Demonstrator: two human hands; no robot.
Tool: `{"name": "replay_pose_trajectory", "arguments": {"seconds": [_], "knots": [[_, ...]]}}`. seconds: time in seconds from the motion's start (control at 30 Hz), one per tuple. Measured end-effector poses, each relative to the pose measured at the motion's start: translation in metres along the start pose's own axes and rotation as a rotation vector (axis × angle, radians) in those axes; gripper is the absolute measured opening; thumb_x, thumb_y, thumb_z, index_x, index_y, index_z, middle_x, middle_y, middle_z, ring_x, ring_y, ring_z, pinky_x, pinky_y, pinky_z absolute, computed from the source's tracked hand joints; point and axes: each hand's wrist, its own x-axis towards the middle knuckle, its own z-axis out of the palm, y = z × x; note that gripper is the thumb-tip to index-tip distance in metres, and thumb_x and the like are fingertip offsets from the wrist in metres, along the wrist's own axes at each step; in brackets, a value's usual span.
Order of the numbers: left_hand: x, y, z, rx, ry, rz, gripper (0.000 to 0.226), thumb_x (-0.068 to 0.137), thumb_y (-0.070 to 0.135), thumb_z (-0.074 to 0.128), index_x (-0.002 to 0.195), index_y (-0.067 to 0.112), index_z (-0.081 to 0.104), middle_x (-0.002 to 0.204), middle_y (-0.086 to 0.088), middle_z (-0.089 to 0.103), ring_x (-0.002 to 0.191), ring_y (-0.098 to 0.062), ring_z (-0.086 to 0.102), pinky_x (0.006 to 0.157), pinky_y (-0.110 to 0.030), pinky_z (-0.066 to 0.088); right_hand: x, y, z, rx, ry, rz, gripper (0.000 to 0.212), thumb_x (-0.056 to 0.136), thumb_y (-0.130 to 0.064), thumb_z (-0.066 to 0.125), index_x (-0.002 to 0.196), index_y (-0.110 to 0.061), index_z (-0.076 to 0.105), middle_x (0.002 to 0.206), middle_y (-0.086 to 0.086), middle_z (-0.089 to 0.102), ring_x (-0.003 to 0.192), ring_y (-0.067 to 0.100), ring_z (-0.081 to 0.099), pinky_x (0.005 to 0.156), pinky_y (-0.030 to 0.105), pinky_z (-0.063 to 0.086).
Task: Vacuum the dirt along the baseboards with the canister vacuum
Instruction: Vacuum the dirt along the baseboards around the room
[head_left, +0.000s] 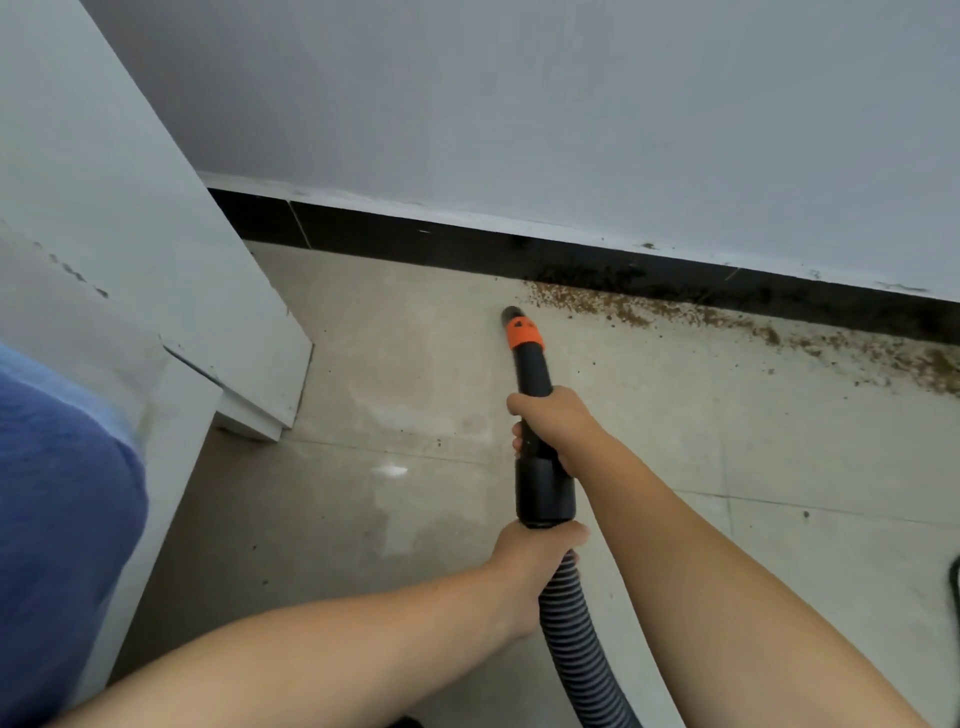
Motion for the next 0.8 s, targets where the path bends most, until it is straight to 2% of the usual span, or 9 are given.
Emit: {"name": "replay_pose_trajectory", "arguments": {"seconds": [0.1, 0.17, 0.27, 0.4, 0.5, 0.57, 0.7, 0.8], "knots": [[-0.006, -0.01, 0.002, -0.039, 0.022, -0.02, 0.022, 0.081, 0.01, 0.07, 0.101, 0.002, 0.063, 0.086, -0.014, 0.065, 0.079, -0.028, 0.063, 0.075, -0.038, 0.052, -0.008, 0.002, 0.012, -0.127, -0.106, 0.004, 0.018, 0.081, -0.009, 0.06, 0.097, -0.008, 0.051, 0.06, 0.008, 0.057, 0.042, 0.017, 0.053, 0.048, 0.026, 0.049], [-0.009, -0.014, 0.003, -0.047, 0.01, -0.032, 0.021, 0.081, 0.009, 0.069, 0.1, 0.002, 0.063, 0.083, -0.013, 0.064, 0.076, -0.028, 0.062, 0.072, -0.036, 0.051, -0.011, 0.005, 0.01, -0.132, -0.098, 0.01, 0.019, 0.081, -0.009, 0.059, 0.097, -0.008, 0.05, 0.061, 0.008, 0.057, 0.043, 0.017, 0.054, 0.049, 0.027, 0.05], [-0.012, -0.015, 0.006, 0.006, -0.038, -0.052, 0.014, 0.081, 0.008, 0.069, 0.092, 0.005, 0.06, 0.069, -0.008, 0.058, 0.061, -0.022, 0.057, 0.062, -0.029, 0.048, -0.015, 0.011, -0.008, -0.045, 0.01, 0.022, 0.016, 0.082, -0.008, 0.06, 0.095, -0.005, 0.051, 0.061, 0.009, 0.056, 0.042, 0.018, 0.053, 0.046, 0.026, 0.048], [-0.017, -0.014, 0.012, 0.133, -0.123, -0.07, 0.014, 0.082, 0.01, 0.071, 0.09, 0.008, 0.06, 0.066, -0.006, 0.058, 0.059, -0.02, 0.057, 0.065, -0.03, 0.049, -0.021, 0.027, -0.041, 0.133, 0.216, 0.064, 0.014, 0.083, -0.008, 0.061, 0.092, -0.005, 0.051, 0.06, 0.01, 0.057, 0.043, 0.019, 0.054, 0.047, 0.027, 0.047], [-0.023, -0.02, 0.015, 0.167, -0.152, -0.093, 0.013, 0.083, 0.01, 0.071, 0.089, 0.009, 0.059, 0.065, -0.006, 0.057, 0.057, -0.019, 0.056, 0.061, -0.028, 0.049, -0.03, 0.036, -0.051, 0.151, 0.281, 0.088, 0.013, 0.083, -0.008, 0.062, 0.089, -0.006, 0.05, 0.058, 0.009, 0.058, 0.043, 0.019, 0.055, 0.046, 0.026, 0.047], [-0.029, -0.029, 0.017, 0.16, -0.15, -0.108, 0.014, 0.083, 0.01, 0.071, 0.09, 0.008, 0.059, 0.066, -0.006, 0.058, 0.059, -0.019, 0.056, 0.063, -0.029, 0.05, -0.037, 0.039, -0.048, 0.105, 0.229, 0.093, 0.013, 0.082, -0.007, 0.061, 0.089, -0.005, 0.051, 0.057, 0.009, 0.057, 0.041, 0.018, 0.055, 0.045, 0.025, 0.047], [-0.039, -0.051, 0.018, 0.101, -0.084, -0.09, 0.018, 0.08, 0.012, 0.072, 0.093, 0.009, 0.06, 0.075, -0.007, 0.059, 0.069, -0.021, 0.058, 0.071, -0.031, 0.05, -0.051, 0.04, -0.035, -0.028, -0.025, 0.094, 0.014, 0.082, -0.008, 0.061, 0.093, -0.004, 0.053, 0.059, 0.008, 0.058, 0.044, 0.018, 0.056, 0.048, 0.027, 0.051], [-0.041, -0.05, 0.016, 0.117, -0.035, -0.076, 0.019, 0.08, 0.012, 0.072, 0.094, 0.009, 0.059, 0.078, -0.008, 0.06, 0.071, -0.022, 0.058, 0.068, -0.03, 0.049, -0.05, 0.041, -0.032, 0.005, -0.045, 0.091, 0.013, 0.082, -0.007, 0.061, 0.091, -0.005, 0.052, 0.06, 0.009, 0.056, 0.044, 0.019, 0.055, 0.049, 0.028, 0.05]]}}
